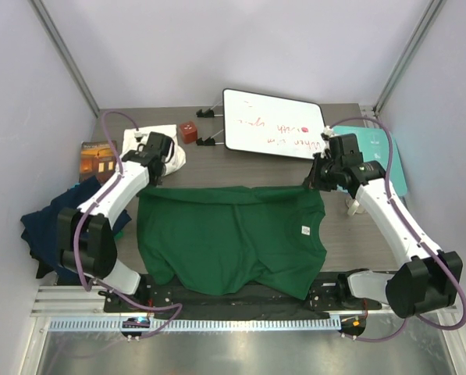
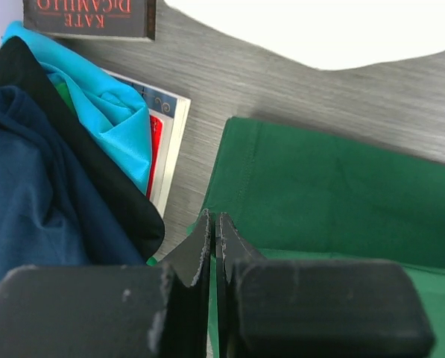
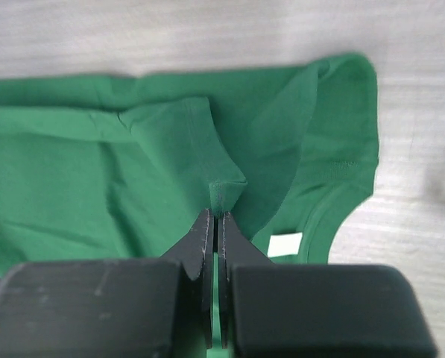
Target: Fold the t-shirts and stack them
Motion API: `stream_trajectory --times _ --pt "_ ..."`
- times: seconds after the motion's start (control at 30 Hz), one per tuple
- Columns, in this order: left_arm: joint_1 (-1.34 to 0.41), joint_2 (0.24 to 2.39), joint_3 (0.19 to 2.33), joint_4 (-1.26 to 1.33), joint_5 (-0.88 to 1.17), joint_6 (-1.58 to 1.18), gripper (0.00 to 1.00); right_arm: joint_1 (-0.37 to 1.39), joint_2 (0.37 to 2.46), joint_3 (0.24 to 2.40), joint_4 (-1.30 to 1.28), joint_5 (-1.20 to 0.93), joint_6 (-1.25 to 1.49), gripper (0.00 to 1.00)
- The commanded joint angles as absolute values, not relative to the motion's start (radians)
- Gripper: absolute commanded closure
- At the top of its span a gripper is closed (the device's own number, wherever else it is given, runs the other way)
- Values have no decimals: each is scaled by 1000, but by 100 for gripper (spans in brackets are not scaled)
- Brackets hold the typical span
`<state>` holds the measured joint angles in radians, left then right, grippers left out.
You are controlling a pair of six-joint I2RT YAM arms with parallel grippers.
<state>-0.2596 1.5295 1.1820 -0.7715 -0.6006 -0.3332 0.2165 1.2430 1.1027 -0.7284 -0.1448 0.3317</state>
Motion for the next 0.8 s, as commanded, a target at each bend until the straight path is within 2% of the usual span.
stream_trajectory --times 0.0,0.27,0.77 --pt "-261 1583 1236 -825 -644 -342 100 233 1195 1043 -735 -146 359 99" --pt "-261 1690 1262 -862 -670 -364 100 288 1232 971 -715 -126 387 99" --pt "-261 1732 1212 -890 -709 -399 100 331 1193 871 -715 -40 434 99"
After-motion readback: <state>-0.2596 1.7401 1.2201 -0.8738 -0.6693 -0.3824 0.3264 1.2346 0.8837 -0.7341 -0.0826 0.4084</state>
